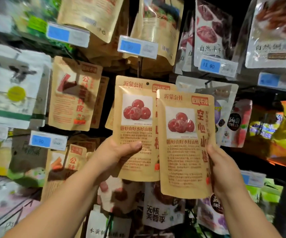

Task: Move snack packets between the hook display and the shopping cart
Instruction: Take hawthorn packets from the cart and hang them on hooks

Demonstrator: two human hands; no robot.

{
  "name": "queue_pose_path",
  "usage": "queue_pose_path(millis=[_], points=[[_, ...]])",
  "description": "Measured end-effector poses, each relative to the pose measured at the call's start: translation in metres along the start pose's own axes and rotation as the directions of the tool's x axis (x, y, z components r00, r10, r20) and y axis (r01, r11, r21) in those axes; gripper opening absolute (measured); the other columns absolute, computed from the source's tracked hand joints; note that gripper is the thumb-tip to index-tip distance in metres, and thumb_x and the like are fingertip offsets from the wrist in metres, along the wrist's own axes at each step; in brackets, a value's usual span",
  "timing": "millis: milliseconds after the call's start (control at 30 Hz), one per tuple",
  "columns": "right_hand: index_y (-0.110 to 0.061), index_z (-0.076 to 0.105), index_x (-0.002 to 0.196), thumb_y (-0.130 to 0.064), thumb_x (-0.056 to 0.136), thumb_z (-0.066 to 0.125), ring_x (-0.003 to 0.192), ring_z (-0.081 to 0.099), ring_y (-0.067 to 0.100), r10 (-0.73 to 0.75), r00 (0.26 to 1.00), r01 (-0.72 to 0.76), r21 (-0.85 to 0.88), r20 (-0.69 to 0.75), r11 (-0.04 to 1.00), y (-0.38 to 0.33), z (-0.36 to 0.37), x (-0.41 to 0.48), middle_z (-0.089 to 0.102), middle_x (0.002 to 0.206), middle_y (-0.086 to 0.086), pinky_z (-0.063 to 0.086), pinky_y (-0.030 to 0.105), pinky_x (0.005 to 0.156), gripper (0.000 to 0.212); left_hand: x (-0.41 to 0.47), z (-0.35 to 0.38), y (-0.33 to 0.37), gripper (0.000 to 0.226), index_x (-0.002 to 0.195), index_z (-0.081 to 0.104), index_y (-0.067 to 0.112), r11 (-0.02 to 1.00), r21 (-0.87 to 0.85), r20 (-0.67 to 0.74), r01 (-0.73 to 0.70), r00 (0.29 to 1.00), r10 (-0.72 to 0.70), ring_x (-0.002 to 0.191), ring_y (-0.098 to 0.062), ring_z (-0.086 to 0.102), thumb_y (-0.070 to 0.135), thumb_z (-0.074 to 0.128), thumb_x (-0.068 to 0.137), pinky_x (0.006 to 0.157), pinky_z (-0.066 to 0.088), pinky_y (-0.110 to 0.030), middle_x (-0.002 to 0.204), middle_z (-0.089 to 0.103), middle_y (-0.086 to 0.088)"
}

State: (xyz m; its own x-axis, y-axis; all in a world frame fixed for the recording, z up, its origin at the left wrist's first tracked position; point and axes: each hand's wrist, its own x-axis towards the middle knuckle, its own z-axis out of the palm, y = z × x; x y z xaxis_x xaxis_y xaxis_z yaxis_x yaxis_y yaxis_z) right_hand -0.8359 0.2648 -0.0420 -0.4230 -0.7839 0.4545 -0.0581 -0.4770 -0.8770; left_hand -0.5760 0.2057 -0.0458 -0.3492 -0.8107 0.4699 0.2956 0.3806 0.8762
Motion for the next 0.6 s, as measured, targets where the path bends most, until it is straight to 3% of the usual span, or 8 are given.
queue_pose_path(millis=[300,433,533,600], points=[[-0.01,0.07,0.106,-0.025,0.102,0.043,0.088,0.073,0.028,0.032,0.997,-0.029,-0.058,0.063,0.998,-0.015,0.021,0.003,0.076,0.096,0.011,0.054,0.042,0.075,0.031,0.006,-0.026,0.013,0.037,0.111,0.068,0.011,1.0,0.012,-0.023,0.004,1.0,-0.003,0.098,-0.03,0.069,0.023,0.076,0.076,0.087,0.053,-0.048,0.107,0.072,-0.013],[-0.016,0.074,0.095,-0.03,0.099,0.048,0.092,0.071,0.031,0.036,0.998,-0.032,-0.097,0.043,0.995,-0.022,0.028,0.005,0.076,0.091,0.01,0.051,0.05,0.091,0.03,0.012,-0.034,0.024,0.031,0.106,0.07,0.009,1.0,-0.029,-0.019,0.009,1.0,-0.01,0.095,-0.031,0.07,0.019,0.072,0.077,0.077,0.057,-0.039,0.104,0.072,-0.015],[-0.02,0.078,0.082,-0.031,0.099,0.049,0.089,0.071,0.029,0.038,0.998,-0.032,-0.125,0.047,0.992,-0.025,0.033,0.005,0.077,0.087,0.007,0.051,0.047,0.088,0.035,0.018,-0.04,0.03,0.035,0.106,0.07,0.01,1.0,-0.008,0.007,0.013,1.0,-0.013,0.096,-0.031,0.07,0.024,0.074,0.074,0.078,0.057,-0.04,0.105,0.072,-0.014],[-0.018,0.077,0.084,-0.029,0.099,0.05,0.085,0.071,0.028,0.034,0.998,-0.027,-0.124,0.05,0.992,-0.028,0.036,0.004,0.077,0.082,0.006,0.051,0.043,0.08,0.033,0.023,-0.043,0.033,0.038,0.107,0.07,0.01,1.0,0.016,0.022,0.018,1.0,-0.018,0.097,-0.031,0.07,0.025,0.072,0.073,0.08,0.056,-0.041,0.105,0.072,-0.013]])
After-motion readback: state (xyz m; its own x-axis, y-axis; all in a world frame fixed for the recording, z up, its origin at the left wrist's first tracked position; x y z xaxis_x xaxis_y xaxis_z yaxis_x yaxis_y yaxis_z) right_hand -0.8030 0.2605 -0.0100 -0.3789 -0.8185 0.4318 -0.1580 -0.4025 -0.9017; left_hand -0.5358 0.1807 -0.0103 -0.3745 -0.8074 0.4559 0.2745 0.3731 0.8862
